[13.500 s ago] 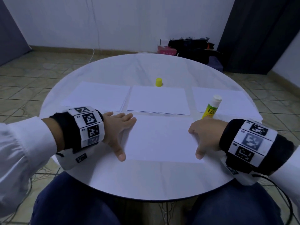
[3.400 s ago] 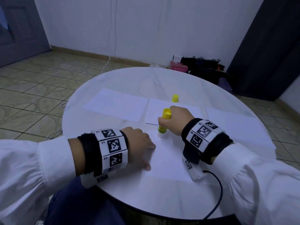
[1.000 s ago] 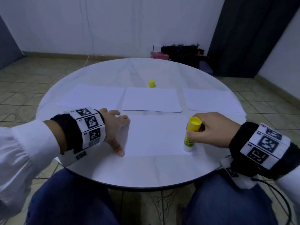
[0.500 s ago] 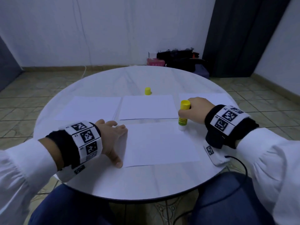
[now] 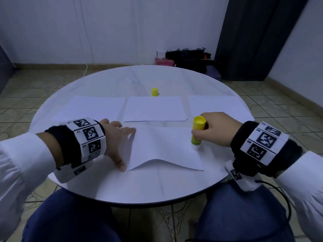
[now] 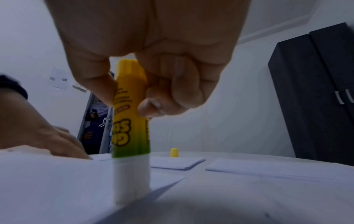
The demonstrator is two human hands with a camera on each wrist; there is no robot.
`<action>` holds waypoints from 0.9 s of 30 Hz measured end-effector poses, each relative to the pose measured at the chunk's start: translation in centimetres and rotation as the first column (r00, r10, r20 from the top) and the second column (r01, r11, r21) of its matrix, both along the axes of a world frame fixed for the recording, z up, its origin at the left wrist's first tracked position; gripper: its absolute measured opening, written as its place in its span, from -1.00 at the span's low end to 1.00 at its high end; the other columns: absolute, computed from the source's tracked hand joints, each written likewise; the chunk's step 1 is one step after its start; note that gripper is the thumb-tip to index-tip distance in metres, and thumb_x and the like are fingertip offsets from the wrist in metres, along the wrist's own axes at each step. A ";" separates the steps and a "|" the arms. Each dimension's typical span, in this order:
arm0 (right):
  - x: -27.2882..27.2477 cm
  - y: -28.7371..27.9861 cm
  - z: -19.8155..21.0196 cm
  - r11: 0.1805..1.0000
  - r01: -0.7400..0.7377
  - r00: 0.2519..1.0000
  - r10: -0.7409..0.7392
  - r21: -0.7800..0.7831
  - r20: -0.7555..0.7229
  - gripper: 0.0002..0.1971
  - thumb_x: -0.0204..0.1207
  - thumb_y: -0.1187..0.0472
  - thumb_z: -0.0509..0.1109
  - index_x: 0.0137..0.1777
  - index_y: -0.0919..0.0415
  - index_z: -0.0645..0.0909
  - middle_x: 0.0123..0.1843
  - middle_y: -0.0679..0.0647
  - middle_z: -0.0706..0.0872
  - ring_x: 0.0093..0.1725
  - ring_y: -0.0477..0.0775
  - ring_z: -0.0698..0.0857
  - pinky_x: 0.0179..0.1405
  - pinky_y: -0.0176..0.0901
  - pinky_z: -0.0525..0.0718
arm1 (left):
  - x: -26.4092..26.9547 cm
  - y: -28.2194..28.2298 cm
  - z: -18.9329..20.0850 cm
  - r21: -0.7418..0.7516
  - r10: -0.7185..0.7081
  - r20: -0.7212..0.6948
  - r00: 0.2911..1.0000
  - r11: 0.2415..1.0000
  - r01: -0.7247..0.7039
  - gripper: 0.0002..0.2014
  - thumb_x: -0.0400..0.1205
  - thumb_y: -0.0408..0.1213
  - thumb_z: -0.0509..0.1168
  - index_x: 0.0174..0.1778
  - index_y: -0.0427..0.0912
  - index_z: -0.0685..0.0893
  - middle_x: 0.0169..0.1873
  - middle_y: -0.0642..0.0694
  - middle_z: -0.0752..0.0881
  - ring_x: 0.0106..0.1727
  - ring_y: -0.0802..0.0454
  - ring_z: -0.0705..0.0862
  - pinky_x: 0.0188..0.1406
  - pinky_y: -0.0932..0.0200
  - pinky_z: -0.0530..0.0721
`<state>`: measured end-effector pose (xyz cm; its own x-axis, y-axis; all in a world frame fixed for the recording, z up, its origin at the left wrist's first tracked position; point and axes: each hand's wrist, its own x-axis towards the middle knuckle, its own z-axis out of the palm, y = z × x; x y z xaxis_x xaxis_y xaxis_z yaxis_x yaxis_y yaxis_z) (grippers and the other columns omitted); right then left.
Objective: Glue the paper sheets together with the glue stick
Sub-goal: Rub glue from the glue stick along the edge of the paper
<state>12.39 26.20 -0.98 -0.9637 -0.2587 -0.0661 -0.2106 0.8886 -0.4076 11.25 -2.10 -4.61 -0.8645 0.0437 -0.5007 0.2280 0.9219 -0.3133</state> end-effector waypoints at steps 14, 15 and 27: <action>-1.7 -1.0 0.2 0.993 0.102 0.995 -0.103 -0.055 -0.010 -0.73 0.49 0.07 0.34 -0.30 0.19 0.40 -0.30 0.04 0.47 -0.32 0.01 0.43 -0.40 -0.17 0.33 | -0.1 1.5 0.8 -0.099 -0.152 0.048 0.987 0.983 0.156 0.20 0.15 0.52 0.40 0.59 0.43 -0.20 0.48 0.05 0.40 0.58 -0.03 0.20 0.51 -0.10 0.20; -1.7 -1.0 -0.1 0.993 0.107 0.994 -0.107 -0.054 0.008 -0.72 0.49 0.07 0.34 -0.32 0.18 0.38 -0.31 0.03 0.47 -0.34 -0.02 0.43 -0.42 -0.17 0.33 | -0.2 1.5 0.8 -0.099 -0.152 0.048 0.987 0.983 0.156 0.20 0.15 0.52 0.40 0.59 0.43 -0.20 0.48 0.04 0.40 0.58 -0.03 0.20 0.50 -0.10 0.20; 0.2 0.1 0.1 1.000 -0.010 0.999 0.010 0.009 0.051 -0.77 0.46 0.08 0.38 -0.29 0.19 0.46 -0.31 0.00 0.53 -0.33 -0.04 0.47 -0.34 -0.16 0.40 | -0.4 1.4 0.6 -0.092 -0.129 0.052 0.990 0.987 0.133 0.21 0.13 0.52 0.41 0.57 0.47 -0.21 0.58 0.02 0.30 0.62 -0.03 0.13 0.53 -0.11 0.17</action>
<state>12.56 26.26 -0.87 -0.9564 -0.2676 -0.1172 -0.1988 0.8902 -0.4100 10.81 -0.69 -4.06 -0.8308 0.1053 -0.5465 0.3606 0.8498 -0.3845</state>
